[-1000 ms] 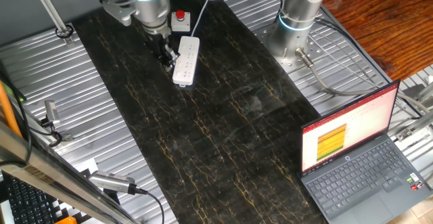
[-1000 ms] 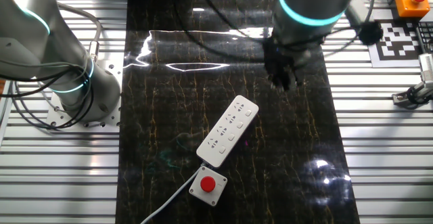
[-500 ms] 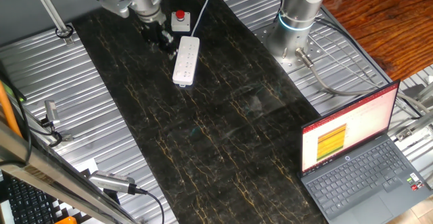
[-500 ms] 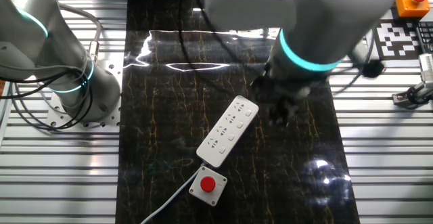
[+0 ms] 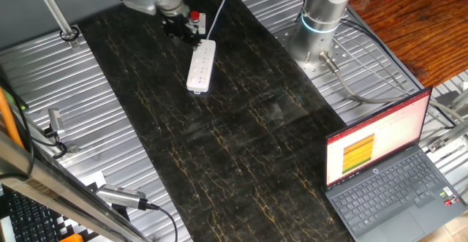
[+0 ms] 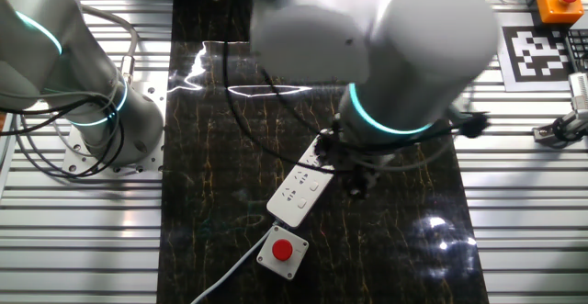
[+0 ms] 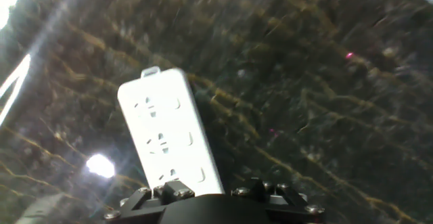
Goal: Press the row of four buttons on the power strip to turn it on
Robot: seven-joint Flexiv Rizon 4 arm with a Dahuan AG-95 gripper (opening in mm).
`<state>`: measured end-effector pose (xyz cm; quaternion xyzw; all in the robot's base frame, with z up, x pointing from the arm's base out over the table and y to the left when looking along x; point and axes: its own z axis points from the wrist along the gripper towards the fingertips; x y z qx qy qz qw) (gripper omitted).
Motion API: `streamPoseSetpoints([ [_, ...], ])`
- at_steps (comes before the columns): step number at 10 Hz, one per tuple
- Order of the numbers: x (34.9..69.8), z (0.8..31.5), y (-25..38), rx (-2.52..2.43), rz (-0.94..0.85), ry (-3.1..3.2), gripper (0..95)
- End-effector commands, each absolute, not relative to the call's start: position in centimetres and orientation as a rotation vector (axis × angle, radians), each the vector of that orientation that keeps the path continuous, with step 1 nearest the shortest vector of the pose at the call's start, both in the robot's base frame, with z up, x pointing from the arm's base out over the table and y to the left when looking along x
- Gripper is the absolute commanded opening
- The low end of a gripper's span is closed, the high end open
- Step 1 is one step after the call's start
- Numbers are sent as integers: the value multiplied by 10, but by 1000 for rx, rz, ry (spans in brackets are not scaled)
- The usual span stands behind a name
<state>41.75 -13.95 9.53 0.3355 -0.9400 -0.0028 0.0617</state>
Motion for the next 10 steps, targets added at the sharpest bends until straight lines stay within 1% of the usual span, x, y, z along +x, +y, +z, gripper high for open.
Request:
streamPoseSetpoints([
  [1,414,96,-139,1003,-24,-2865,570],
  [6,419,102,-141,1088,-46,-2885,570],
  [7,419,102,-141,1100,-61,-2884,760],
  [10,419,102,-141,1036,9,-2878,760],
])
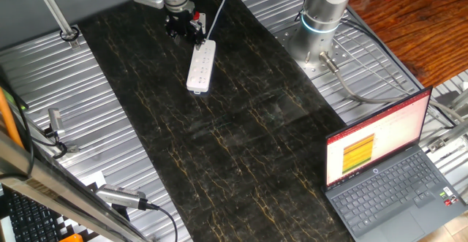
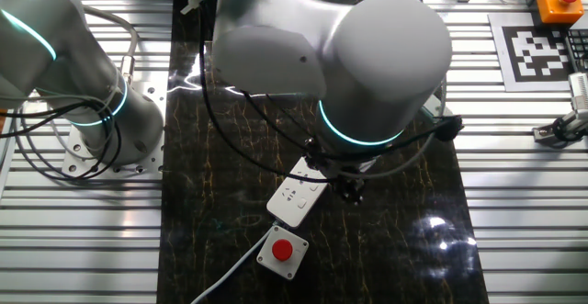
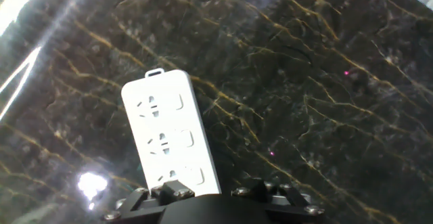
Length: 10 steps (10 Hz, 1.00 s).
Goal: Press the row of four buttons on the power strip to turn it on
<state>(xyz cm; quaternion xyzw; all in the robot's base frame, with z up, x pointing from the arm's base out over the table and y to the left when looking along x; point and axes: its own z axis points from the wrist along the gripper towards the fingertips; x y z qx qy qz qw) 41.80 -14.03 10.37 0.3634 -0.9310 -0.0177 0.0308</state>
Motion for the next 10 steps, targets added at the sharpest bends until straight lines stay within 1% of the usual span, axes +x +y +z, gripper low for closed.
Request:
streamPoseSetpoints([
  [1,419,102,-141,1017,11,-2881,760],
  [2,419,102,-141,1004,59,-2870,570],
  [7,419,102,-141,1022,75,-2853,570],
  [10,407,86,-167,1109,74,-2828,570],
])
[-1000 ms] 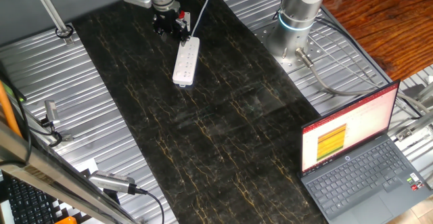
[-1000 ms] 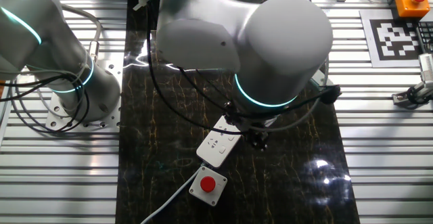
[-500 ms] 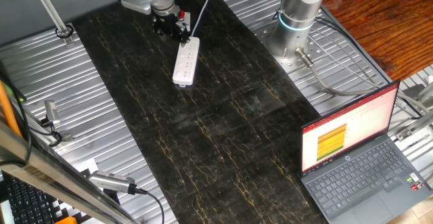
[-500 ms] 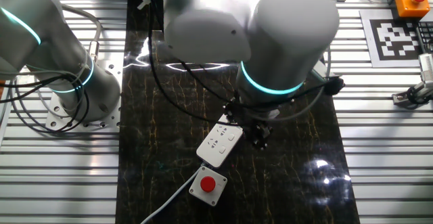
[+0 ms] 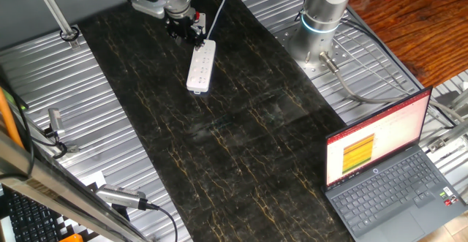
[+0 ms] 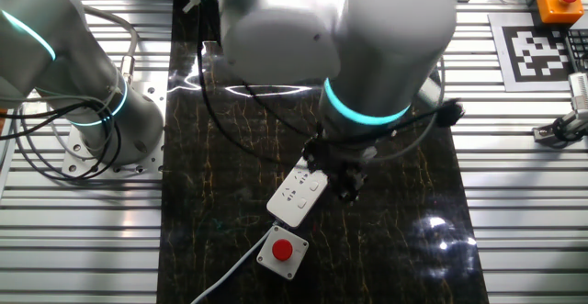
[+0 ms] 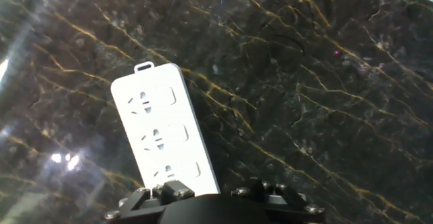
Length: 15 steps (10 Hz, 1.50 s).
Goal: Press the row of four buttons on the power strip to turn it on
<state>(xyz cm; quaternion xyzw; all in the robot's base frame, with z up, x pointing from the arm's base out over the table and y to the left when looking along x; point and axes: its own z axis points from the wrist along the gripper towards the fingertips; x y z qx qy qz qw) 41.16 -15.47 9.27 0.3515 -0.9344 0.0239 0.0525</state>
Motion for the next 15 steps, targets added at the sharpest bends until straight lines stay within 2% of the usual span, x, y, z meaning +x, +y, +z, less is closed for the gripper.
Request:
streamPoseSetpoints([
  [1,406,82,-172,1111,76,-2825,760],
  [4,400,64,-180,1124,102,-2824,760],
  [5,400,57,-182,1123,109,-2825,570],
  [8,399,44,-189,1132,116,-2821,570],
  [15,397,33,-191,1142,121,-2815,570],
])
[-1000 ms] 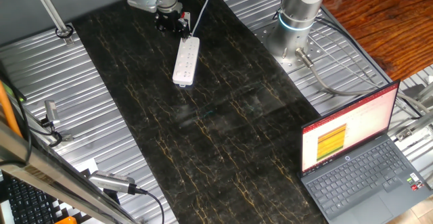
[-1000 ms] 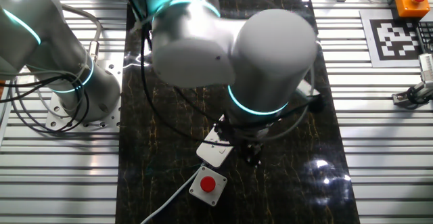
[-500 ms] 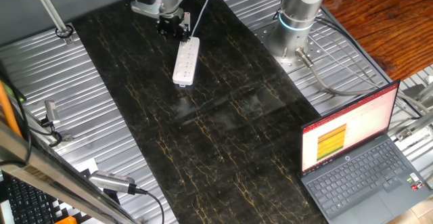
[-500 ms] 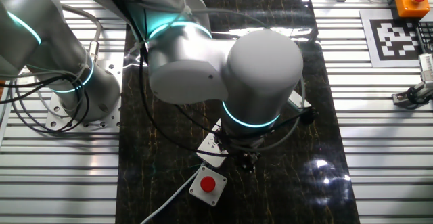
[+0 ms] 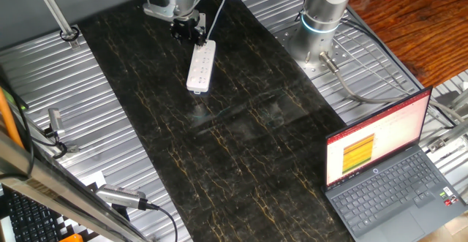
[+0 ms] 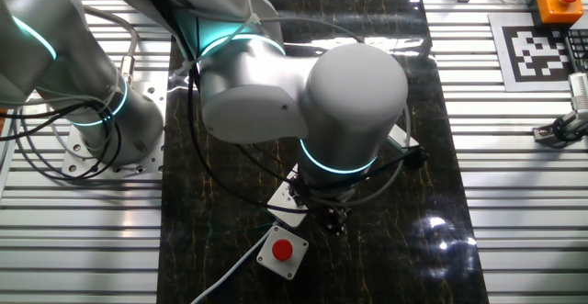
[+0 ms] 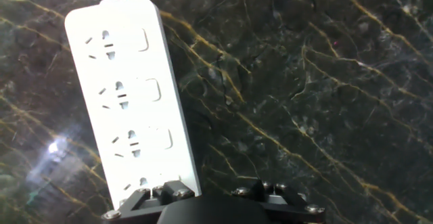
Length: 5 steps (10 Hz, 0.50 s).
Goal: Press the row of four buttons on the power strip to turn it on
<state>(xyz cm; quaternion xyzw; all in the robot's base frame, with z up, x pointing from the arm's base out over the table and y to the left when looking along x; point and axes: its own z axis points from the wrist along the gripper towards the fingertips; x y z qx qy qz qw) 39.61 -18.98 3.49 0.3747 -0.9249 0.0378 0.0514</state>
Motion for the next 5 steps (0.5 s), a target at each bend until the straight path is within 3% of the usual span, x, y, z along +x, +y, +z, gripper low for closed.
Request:
streamPoseSetpoints([
  [1,397,32,-191,1142,123,-2815,570],
  [5,398,27,-190,1137,144,-2808,570],
])
